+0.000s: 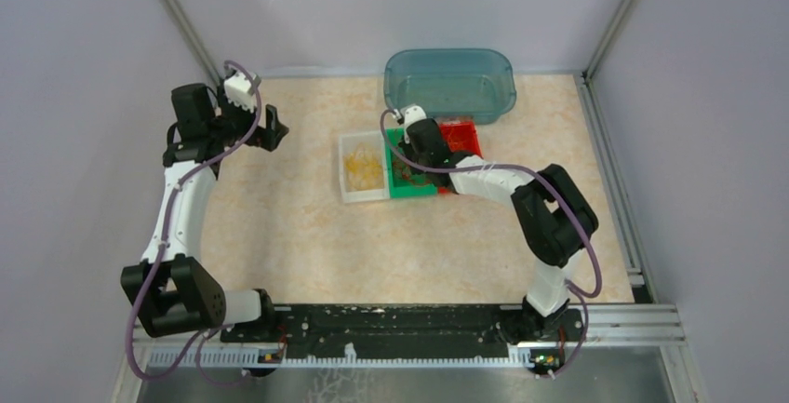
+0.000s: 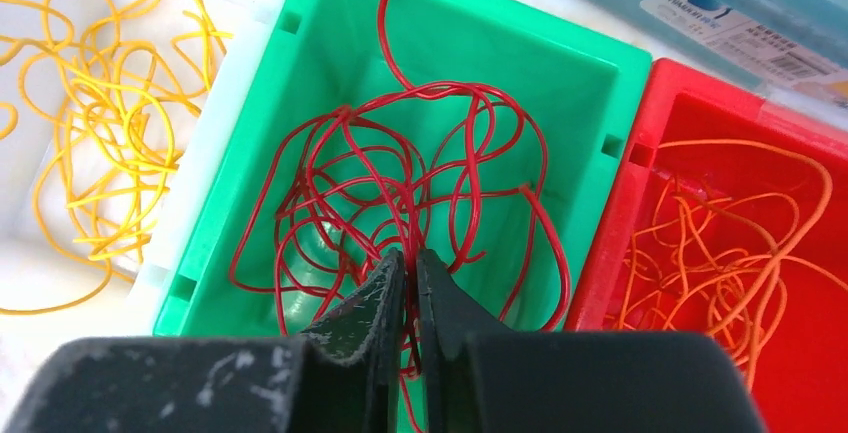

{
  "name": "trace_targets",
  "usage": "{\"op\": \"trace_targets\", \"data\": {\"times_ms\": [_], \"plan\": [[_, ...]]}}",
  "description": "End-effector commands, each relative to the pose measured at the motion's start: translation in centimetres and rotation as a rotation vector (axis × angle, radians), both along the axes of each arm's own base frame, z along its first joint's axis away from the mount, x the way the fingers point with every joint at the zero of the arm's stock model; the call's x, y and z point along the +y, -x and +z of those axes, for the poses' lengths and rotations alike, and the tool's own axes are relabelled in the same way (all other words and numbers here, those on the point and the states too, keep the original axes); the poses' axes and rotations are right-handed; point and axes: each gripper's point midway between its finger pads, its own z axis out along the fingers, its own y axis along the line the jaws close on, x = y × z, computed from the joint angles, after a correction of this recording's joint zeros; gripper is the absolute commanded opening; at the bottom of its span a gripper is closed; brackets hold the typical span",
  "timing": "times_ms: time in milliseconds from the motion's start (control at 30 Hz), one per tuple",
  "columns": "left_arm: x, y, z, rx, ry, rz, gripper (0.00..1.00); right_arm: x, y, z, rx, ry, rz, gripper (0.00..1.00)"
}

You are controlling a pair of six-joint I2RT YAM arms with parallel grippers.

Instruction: Untangle the cables

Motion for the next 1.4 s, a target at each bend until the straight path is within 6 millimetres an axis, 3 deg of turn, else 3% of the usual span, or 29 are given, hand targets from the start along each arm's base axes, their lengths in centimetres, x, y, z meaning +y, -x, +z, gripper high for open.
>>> {"op": "trace_targets", "data": {"times_ms": [0,67,300,333,367,500,600,900,1033,1200,1367], "plan": [[0.4,0.2,-0.1,-0.042,0.002,0.017,1.00,1.6,-1.3,3.8,-0.127,-0.089,-0.035,0.17],[0.3,0.3,-0.5,-0.039,0.011,0.015,1.00,1.7,-1.2,5.7,-0.175,-0.102,-0.027,0.30],[-0.1,0.6,-0.7,-0.030,0.043,0.012,1.00,1.1,-0.1,14.2,-0.304,-0.184,-0.015,0.57],[-0.2,0.7,-0.6,-0.032,0.047,0.013,1.00,0.8,0.2,15.0,-0.314,-0.191,-0.017,0.71],[-0.3,0.8,-0.6,-0.036,0.052,0.011,1.00,0.4,0.5,15.8,-0.328,-0.201,-0.021,0.95],[-0.7,1.1,-1.0,-0.046,0.092,0.016,1.00,-2.4,2.2,18.7,-0.388,-0.240,-0.084,0.99],[-1.4,1.7,-3.0,-0.027,0.151,0.010,1.00,-6.7,3.2,19.8,-0.454,-0.253,-0.210,0.99],[-2.4,2.9,-12.6,-0.099,0.221,0.002,1.00,-23.3,6.4,15.7,-0.564,-0.347,-0.691,0.99],[-2.5,2.7,-13.6,-0.211,0.206,0.006,1.00,-28.6,7.8,13.2,-0.634,-0.285,-0.855,0.99],[-2.1,2.8,-15.2,-0.277,0.203,0.039,0.99,-32.2,8.1,9.2,-0.614,-0.223,-0.989,0.99],[-1.7,2.8,-15.7,-0.292,0.186,0.099,0.99,-32.7,7.4,5.2,-0.587,-0.177,-0.990,0.99]]}}
